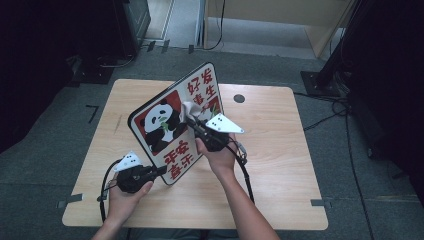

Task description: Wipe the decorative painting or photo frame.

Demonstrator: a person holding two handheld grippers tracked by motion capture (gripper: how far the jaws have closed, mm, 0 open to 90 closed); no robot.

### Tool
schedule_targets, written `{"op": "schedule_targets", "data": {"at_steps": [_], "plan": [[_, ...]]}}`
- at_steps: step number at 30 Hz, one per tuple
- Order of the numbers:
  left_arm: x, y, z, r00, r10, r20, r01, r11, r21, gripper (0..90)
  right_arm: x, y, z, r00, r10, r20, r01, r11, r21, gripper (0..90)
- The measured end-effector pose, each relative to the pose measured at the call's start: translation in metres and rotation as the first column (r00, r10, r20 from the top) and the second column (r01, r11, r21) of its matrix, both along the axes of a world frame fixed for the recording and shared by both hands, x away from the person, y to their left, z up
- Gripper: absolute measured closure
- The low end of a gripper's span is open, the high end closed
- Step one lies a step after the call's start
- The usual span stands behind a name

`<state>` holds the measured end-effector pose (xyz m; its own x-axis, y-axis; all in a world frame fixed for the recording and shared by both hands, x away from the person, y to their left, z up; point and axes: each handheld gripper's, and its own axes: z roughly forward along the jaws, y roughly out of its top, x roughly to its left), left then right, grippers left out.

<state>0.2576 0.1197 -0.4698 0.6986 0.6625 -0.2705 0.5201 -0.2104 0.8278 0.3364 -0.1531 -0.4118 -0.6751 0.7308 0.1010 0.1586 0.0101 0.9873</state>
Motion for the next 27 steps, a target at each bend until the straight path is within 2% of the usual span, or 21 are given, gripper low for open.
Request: {"op": "schedule_targets", "data": {"at_steps": [4, 9, 18, 23, 27], "plan": [[0.000, 0.000, 0.000, 1.0000, 0.000, 0.001, 0.000, 1.0000, 0.000, 79.6, 0.015, -0.014, 0.000, 0.9980, -0.055, -0.031, 0.056, 0.9981, 0.026, 84.6], [0.000, 0.000, 0.000, 1.0000, 0.000, 0.002, 0.000, 1.0000, 0.000, 79.6, 0.031, -0.028, 0.000, 0.9924, -0.112, -0.051, 0.114, 0.9931, 0.028, 84.6], [0.000, 0.000, 0.000, 1.0000, 0.001, 0.003, -0.001, 1.0000, -0.001, 79.6, 0.035, -0.035, -0.002, 0.9907, -0.123, -0.057, 0.124, 0.9922, 0.009, 84.5], [0.000, -0.001, 0.000, 1.0000, -0.001, 0.003, 0.001, 1.0000, -0.001, 79.6, 0.046, -0.042, -0.004, 0.9827, -0.170, -0.074, 0.171, 0.9852, 0.009, 84.5], [0.000, -0.001, 0.000, 1.0000, -0.002, 0.002, 0.002, 1.0000, -0.002, 79.6, 0.056, -0.048, -0.005, 0.9711, -0.227, -0.072, 0.228, 0.9737, -0.003, 83.4]]}}
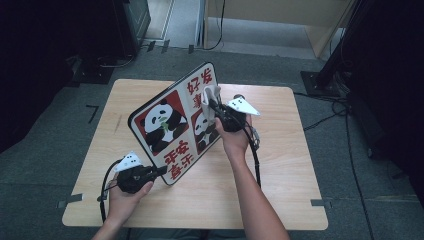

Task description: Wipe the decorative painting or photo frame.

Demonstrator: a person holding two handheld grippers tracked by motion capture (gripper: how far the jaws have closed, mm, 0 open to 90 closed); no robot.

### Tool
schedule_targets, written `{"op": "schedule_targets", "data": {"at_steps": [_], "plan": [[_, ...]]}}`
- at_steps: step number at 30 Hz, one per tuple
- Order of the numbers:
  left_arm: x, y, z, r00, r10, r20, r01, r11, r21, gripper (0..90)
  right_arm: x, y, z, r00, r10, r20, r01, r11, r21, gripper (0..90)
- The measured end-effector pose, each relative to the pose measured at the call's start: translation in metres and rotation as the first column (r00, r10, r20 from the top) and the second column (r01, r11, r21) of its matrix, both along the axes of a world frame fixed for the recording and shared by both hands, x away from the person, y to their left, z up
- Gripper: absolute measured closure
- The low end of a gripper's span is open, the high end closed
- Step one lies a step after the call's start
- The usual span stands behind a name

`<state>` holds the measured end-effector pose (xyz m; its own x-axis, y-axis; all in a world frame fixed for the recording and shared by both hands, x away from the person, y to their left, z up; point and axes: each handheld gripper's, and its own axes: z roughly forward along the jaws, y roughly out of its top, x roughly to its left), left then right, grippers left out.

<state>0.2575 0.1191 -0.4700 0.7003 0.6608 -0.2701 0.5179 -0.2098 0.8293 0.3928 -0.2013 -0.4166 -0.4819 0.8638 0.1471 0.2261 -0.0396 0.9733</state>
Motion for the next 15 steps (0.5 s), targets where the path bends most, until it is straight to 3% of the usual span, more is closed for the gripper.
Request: {"op": "schedule_targets", "data": {"at_steps": [5, 10, 15], "plan": [[0.000, 0.000, 0.000, 1.0000, 0.001, 0.001, -0.001, 1.0000, 0.001, 79.6, 0.012, -0.008, -0.002, 0.9985, -0.050, -0.022, 0.050, 0.9987, 0.006, 82.6], [0.000, 0.000, 0.000, 1.0000, 0.000, 0.001, 0.000, 1.0000, 0.002, 79.6, 0.011, -0.008, -0.002, 0.9989, -0.022, -0.041, 0.022, 0.9997, 0.011, 83.8], [0.000, 0.000, 0.000, 1.0000, 0.001, 0.001, -0.001, 1.0000, 0.001, 79.6, -0.006, 0.002, -0.007, 0.9984, 0.026, -0.050, -0.025, 0.9993, 0.027, 84.5]]}}
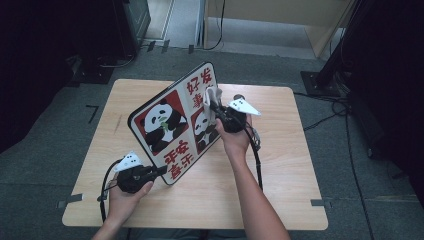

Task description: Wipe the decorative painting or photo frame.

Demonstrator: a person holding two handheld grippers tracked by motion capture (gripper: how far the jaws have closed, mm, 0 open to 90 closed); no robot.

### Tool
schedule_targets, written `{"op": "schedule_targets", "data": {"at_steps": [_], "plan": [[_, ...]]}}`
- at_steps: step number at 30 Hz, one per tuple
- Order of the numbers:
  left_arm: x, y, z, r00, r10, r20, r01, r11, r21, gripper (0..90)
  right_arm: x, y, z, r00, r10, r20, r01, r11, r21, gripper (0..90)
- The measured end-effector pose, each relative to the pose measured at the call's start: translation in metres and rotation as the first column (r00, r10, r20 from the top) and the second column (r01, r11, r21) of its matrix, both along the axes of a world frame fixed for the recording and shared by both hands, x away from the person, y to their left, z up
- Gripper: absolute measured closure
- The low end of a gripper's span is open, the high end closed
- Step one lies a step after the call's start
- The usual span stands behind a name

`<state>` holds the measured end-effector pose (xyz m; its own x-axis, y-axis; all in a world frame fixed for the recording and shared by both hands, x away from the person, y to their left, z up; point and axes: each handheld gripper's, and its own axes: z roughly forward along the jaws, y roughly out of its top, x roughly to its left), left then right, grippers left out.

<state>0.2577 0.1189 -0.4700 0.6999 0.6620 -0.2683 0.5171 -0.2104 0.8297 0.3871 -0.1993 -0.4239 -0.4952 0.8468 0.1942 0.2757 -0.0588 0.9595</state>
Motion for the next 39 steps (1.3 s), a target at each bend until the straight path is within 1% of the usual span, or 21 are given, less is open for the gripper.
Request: {"op": "schedule_targets", "data": {"at_steps": [1, 2, 5, 6, 7, 10, 11, 12, 14, 16, 18, 20, 22, 23, 24, 26, 30, 34, 37, 38, 39], "plan": [[0.000, 0.000, 0.000, 1.0000, 0.000, 0.000, 0.000, 1.0000, 0.000, 79.6, 0.000, 0.000, 0.000, 1.0000, 0.000, 0.000, 0.000, 1.0000, 0.000, 84.5], [0.000, 0.000, 0.000, 1.0000, 0.000, 0.000, 0.000, 1.0000, 0.000, 79.6, -0.011, 0.008, -0.003, 0.9994, 0.032, 0.015, -0.032, 0.9994, -0.009, 84.7], [0.000, 0.000, 0.000, 1.0000, 0.001, -0.001, -0.001, 1.0000, 0.000, 79.6, -0.029, 0.023, -0.006, 0.9958, 0.087, 0.029, -0.086, 0.9961, -0.017, 84.7], [0.000, 0.000, 0.000, 1.0000, 0.001, -0.001, -0.001, 1.0000, 0.000, 79.6, -0.029, 0.023, -0.006, 0.9958, 0.087, 0.029, -0.086, 0.9961, -0.017, 84.7], [0.000, 0.000, 0.000, 1.0000, 0.002, 0.001, -0.002, 1.0000, 0.000, 79.6, -0.045, 0.038, -0.007, 0.9875, 0.151, 0.046, -0.151, 0.9885, -0.011, 84.7], [0.001, 0.000, 0.000, 1.0000, 0.001, 0.000, -0.001, 1.0000, 0.000, 79.5, -0.063, 0.056, -0.006, 0.9757, 0.207, 0.070, -0.205, 0.9779, -0.042, 84.7], [0.001, 0.000, 0.000, 1.0000, 0.001, 0.000, -0.001, 1.0000, 0.000, 79.6, -0.063, 0.056, -0.006, 0.9757, 0.207, 0.070, -0.205, 0.9779, -0.042, 84.7], [0.001, 0.000, 0.000, 1.0000, 0.003, 0.000, -0.003, 1.0000, -0.002, 79.6, -0.077, 0.071, -0.004, 0.9651, 0.244, 0.096, -0.237, 0.9688, -0.071, 84.7], [0.000, 0.000, 0.000, 1.0000, 0.003, 0.002, -0.003, 1.0000, -0.001, 79.6, -0.086, 0.081, -0.002, 0.9551, 0.275, 0.111, -0.267, 0.9607, -0.074, 84.8], [0.001, 0.000, 0.000, 1.0000, 0.002, 0.001, -0.002, 1.0000, -0.002, 79.6, -0.097, 0.091, 0.000, 0.9394, 0.321, 0.120, -0.314, 0.9464, -0.076, 84.8], [0.001, 0.000, 0.000, 1.0000, 0.002, -0.001, -0.002, 1.0000, -0.004, 79.6, -0.109, 0.103, 0.001, 0.9179, 0.376, 0.128, -0.367, 0.9261, -0.090, 84.7], [0.001, 0.000, 0.000, 1.0000, 0.002, 0.000, -0.002, 1.0000, -0.004, 79.6, -0.119, 0.113, 0.002, 0.8874, 0.440, 0.137, -0.431, 0.8976, -0.092, 84.7], [0.001, 0.000, 0.000, 1.0000, 0.000, 0.001, 0.000, 1.0000, 0.000, 79.6, -0.127, 0.120, 0.004, 0.8606, 0.486, 0.151, -0.475, 0.8737, -0.103, 84.7], [0.001, 0.000, 0.000, 1.0000, 0.000, 0.001, 0.000, 1.0000, 0.000, 79.5, -0.131, 0.123, 0.005, 0.8493, 0.504, 0.158, -0.492, 0.8637, -0.110, 84.6], [0.001, 0.000, 0.000, 1.0000, 0.000, 0.001, 0.000, 1.0000, 0.000, 79.6, -0.132, 0.124, 0.005, 0.8425, 0.513, 0.166, -0.500, 0.8585, -0.115, 84.6], [0.001, 0.000, 0.000, 1.0000, 0.002, 0.002, -0.002, 1.0000, -0.002, 79.6, -0.131, 0.123, 0.004, 0.8432, 0.512, 0.163, -0.499, 0.8587, -0.116, 84.5], [0.001, 0.000, 0.000, 1.0000, 0.005, -0.001, -0.005, 1.0000, -0.007, 79.6, -0.117, 0.112, -0.004, 0.8651, 0.481, 0.143, -0.475, 0.8767, -0.077, 84.4], [0.002, 0.001, 0.000, 1.0000, 0.006, 0.000, -0.006, 1.0000, -0.006, 79.6, -0.109, 0.105, -0.008, 0.8733, 0.468, 0.135, -0.462, 0.8837, -0.072, 84.4], [0.001, 0.000, 0.000, 1.0000, 0.004, -0.001, -0.004, 1.0000, -0.006, 79.6, -0.110, 0.105, -0.007, 0.8732, 0.470, 0.129, -0.465, 0.8826, -0.066, 84.4], [0.001, 0.000, 0.000, 1.0000, 0.004, -0.001, -0.004, 1.0000, -0.006, 79.6, -0.112, 0.107, -0.006, 0.8652, 0.483, 0.133, -0.479, 0.8754, -0.068, 84.4], [0.001, 0.000, 0.000, 1.0000, 0.003, -0.001, -0.003, 1.0000, -0.006, 79.6, -0.112, 0.107, -0.006, 0.8652, 0.483, 0.133, -0.479, 0.8754, -0.068, 84.4]]}}
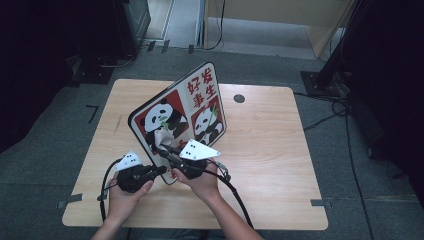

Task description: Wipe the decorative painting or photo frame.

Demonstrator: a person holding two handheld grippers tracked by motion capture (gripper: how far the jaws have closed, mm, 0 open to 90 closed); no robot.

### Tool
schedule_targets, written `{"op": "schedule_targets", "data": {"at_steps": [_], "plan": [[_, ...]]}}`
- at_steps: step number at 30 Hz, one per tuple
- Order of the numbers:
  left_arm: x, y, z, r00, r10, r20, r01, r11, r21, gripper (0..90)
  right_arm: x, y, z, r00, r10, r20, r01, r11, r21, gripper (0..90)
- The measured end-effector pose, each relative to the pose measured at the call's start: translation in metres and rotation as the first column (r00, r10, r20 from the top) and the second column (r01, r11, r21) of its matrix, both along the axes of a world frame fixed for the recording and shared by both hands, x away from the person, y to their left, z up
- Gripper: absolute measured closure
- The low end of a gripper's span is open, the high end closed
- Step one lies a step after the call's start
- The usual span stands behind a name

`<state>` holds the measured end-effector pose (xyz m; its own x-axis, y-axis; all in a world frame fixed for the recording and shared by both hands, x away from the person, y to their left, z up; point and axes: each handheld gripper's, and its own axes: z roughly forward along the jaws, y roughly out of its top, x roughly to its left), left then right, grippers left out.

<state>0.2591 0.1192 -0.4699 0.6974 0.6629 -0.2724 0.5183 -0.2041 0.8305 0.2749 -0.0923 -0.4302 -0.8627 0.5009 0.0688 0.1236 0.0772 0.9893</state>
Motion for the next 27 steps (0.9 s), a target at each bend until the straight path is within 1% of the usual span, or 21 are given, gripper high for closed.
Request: {"op": "schedule_targets", "data": {"at_steps": [1, 3, 5, 7, 9, 11, 12, 14, 15, 17, 19, 23, 24, 25, 27], "plan": [[0.000, 0.000, 0.000, 1.0000, 0.000, 0.001, 0.000, 1.0000, 0.001, 79.6, -0.005, 0.006, 0.001, 0.9993, 0.036, 0.011, -0.036, 0.9993, -0.008, 84.3], [0.000, 0.000, 0.000, 1.0000, 0.000, 0.001, 0.000, 1.0000, 0.001, 79.6, -0.010, 0.012, 0.002, 0.9980, 0.061, 0.019, -0.061, 0.9980, -0.018, 84.3], [0.000, 0.000, 0.000, 1.0000, 0.001, 0.000, -0.001, 1.0000, 0.000, 79.6, -0.011, 0.014, 0.003, 0.9977, 0.059, 0.033, -0.058, 0.9979, -0.027, 84.4], [0.000, 0.000, 0.000, 1.0000, 0.000, 0.000, 0.000, 1.0000, 0.001, 79.6, -0.008, 0.011, 0.003, 0.9983, 0.052, 0.026, -0.052, 0.9986, -0.013, 84.5], [0.000, 0.000, 0.000, 1.0000, -0.001, 0.000, 0.001, 1.0000, 0.000, 79.6, -0.003, 0.006, 0.004, 0.9993, 0.027, 0.027, -0.027, 0.9996, -0.008, 84.6], [0.000, 0.000, 0.000, 1.0000, 0.000, -0.001, 0.000, 1.0000, -0.001, 79.6, 0.001, 0.002, 0.005, 0.9998, 0.003, 0.018, -0.003, 1.0000, 0.001, 84.6], [0.000, 0.000, 0.000, 1.0000, -0.001, -0.001, 0.001, 1.0000, -0.001, 79.6, 0.001, 0.002, 0.005, 0.9999, 0.003, 0.014, -0.003, 1.0000, 0.001, 84.6], [0.000, 0.000, 0.000, 1.0000, -0.001, -0.001, 0.001, 1.0000, 0.000, 79.6, -0.001, 0.005, 0.006, 0.9997, 0.015, 0.021, -0.015, 0.9998, -0.009, 84.6], [0.000, 0.000, 0.000, 1.0000, -0.001, 0.000, 0.001, 1.0000, 0.001, 79.6, -0.002, 0.007, 0.006, 0.9993, 0.033, 0.019, -0.033, 0.9994, -0.011, 84.5], [0.000, 0.000, 0.000, 1.0000, 0.000, -0.001, 0.000, 1.0000, 0.000, 79.6, -0.005, 0.011, 0.005, 0.9974, 0.065, 0.031, -0.064, 0.9975, -0.030, 84.4], [0.000, 0.000, 0.000, 1.0000, 0.001, 0.000, -0.001, 1.0000, 0.002, 79.6, -0.004, 0.009, 0.005, 0.9972, 0.069, 0.028, -0.068, 0.9973, -0.028, 84.5], [0.000, 0.000, 0.000, 1.0000, 0.001, 0.001, -0.001, 1.0000, 0.001, 79.6, 0.005, -0.002, 0.003, 0.9991, 0.015, 0.040, -0.014, 0.9991, -0.039, 84.6], [0.000, 0.000, 0.000, 1.0000, 0.001, 0.001, -0.001, 1.0000, 0.001, 79.6, 0.005, -0.002, 0.003, 0.9991, 0.015, 0.040, -0.014, 0.9991, -0.039, 84.6], [0.001, 0.001, 0.000, 1.0000, 0.001, 0.001, -0.001, 1.0000, 0.000, 79.6, 0.011, -0.009, 0.001, 0.9993, -0.022, 0.030, 0.023, 0.9993, -0.030, 84.7], [0.001, 0.000, 0.000, 1.0000, 0.002, -0.001, -0.002, 1.0000, -0.002, 79.6, 0.013, -0.012, 0.001, 0.9990, -0.032, 0.030, 0.033, 0.9991, -0.025, 84.7]]}}
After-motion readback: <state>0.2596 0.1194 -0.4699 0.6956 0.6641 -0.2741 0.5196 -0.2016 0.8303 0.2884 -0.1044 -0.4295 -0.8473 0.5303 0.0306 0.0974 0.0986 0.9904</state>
